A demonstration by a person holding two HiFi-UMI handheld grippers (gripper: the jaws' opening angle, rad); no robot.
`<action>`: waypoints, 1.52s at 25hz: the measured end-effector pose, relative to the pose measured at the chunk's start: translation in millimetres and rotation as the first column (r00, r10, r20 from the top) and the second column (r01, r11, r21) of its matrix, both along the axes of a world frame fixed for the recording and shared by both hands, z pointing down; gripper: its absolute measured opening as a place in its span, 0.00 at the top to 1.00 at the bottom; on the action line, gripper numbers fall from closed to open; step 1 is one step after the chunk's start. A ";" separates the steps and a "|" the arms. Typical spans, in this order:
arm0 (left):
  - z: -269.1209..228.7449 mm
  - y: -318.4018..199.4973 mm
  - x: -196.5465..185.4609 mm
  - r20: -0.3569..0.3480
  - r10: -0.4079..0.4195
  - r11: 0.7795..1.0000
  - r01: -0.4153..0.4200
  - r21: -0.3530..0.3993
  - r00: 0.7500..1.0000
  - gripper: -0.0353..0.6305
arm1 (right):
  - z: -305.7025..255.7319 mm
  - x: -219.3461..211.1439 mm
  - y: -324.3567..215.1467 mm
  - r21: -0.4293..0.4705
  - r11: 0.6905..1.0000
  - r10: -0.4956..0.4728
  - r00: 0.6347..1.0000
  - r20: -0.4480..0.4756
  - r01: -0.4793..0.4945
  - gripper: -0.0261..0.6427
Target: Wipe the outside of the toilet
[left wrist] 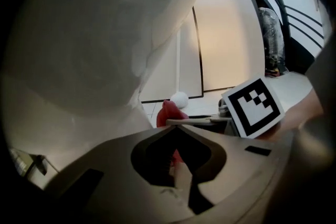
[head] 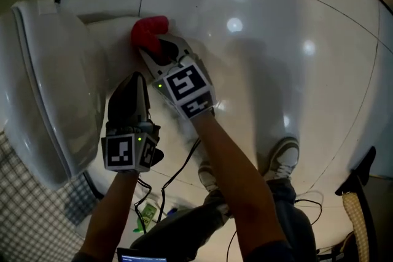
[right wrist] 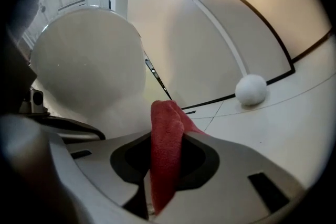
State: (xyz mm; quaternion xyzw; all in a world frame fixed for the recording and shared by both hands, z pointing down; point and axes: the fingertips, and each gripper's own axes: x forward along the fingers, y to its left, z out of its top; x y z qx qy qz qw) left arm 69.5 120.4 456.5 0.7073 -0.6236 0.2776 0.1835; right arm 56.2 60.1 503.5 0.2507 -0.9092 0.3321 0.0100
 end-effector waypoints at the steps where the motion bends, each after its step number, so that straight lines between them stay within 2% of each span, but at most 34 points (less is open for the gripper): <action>1: -1.8 0.9 -2.9 0.010 0.000 1.000 0.000 -0.001 1.000 0.93 | -2.4 -3.5 5.0 -0.002 1.000 -0.006 1.000 0.009 0.006 0.83; 4: 2.8 -9.6 -14.2 0.030 0.036 0.999 -0.036 0.009 0.999 0.93 | -0.9 -9.5 12.5 -0.011 1.000 0.012 1.000 0.023 -0.012 0.83; 7: 30.4 -37.1 -41.0 0.048 0.064 0.998 -0.065 0.022 0.997 0.93 | 23.0 -24.8 6.5 -0.014 1.000 0.021 1.000 0.012 -0.021 0.83; 11: 69.2 -43.9 -77.0 0.070 -0.031 0.999 0.030 0.016 0.997 0.93 | 57.1 -54.2 19.6 -0.031 0.994 -0.103 0.994 0.025 0.104 0.83; 14: 80.2 -33.3 -89.0 0.052 -0.064 0.998 0.065 -0.013 0.997 0.93 | 69.1 -65.8 33.0 -0.058 0.990 -0.129 0.992 0.014 0.130 0.83; 17: 61.0 -18.2 -87.7 0.033 -0.103 0.994 0.104 -0.032 0.994 0.93 | 52.6 -66.1 46.2 -0.060 0.987 -0.148 0.989 -0.002 0.148 0.83; 19: 39.2 -7.6 -94.0 0.028 -0.138 0.990 0.139 -0.017 0.990 0.93 | 30.4 -67.5 55.6 -0.057 0.986 -0.160 0.987 -0.001 0.160 0.83; 22: 8.4 22.1 -108.1 0.011 -0.247 0.969 0.247 0.009 0.969 0.93 | -5.1 -67.0 86.8 -0.040 0.969 -0.243 0.970 -0.013 0.242 0.83; 27: -42.9 74.6 -133.0 -0.020 -0.449 0.891 0.450 0.057 0.893 0.93 | -73.7 -75.4 138.3 0.003 0.889 -0.458 0.888 -0.035 0.458 0.83; 31: -84.7 122.3 -171.2 -0.038 -0.571 0.814 0.572 0.107 0.820 0.93 | -129.3 -106.1 174.8 0.041 0.838 -0.543 0.839 -0.039 0.545 0.83; 32: -94.5 134.8 -180.8 -0.047 -0.607 0.785 0.608 0.122 0.793 0.93 | -140.9 -115.9 182.4 0.048 0.824 -0.564 0.825 -0.041 0.565 0.83; 34: -114.5 162.3 -195.4 -0.068 -0.683 0.713 0.684 0.158 0.728 0.93 | -164.0 -136.1 198.4 0.085 0.789 -0.608 0.793 -0.037 0.609 0.83; 36: -130.9 192.4 -204.1 -0.087 -0.744 0.642 0.744 0.184 0.663 0.93 | -185.2 -155.8 216.2 0.158 0.757 -0.639 0.769 -0.024 0.634 0.83; 38: -141.2 221.2 -212.1 -0.108 -0.784 0.587 0.786 0.192 0.612 0.93 | -200.2 -171.5 242.5 0.193 0.731 -0.664 0.747 -0.021 0.655 0.83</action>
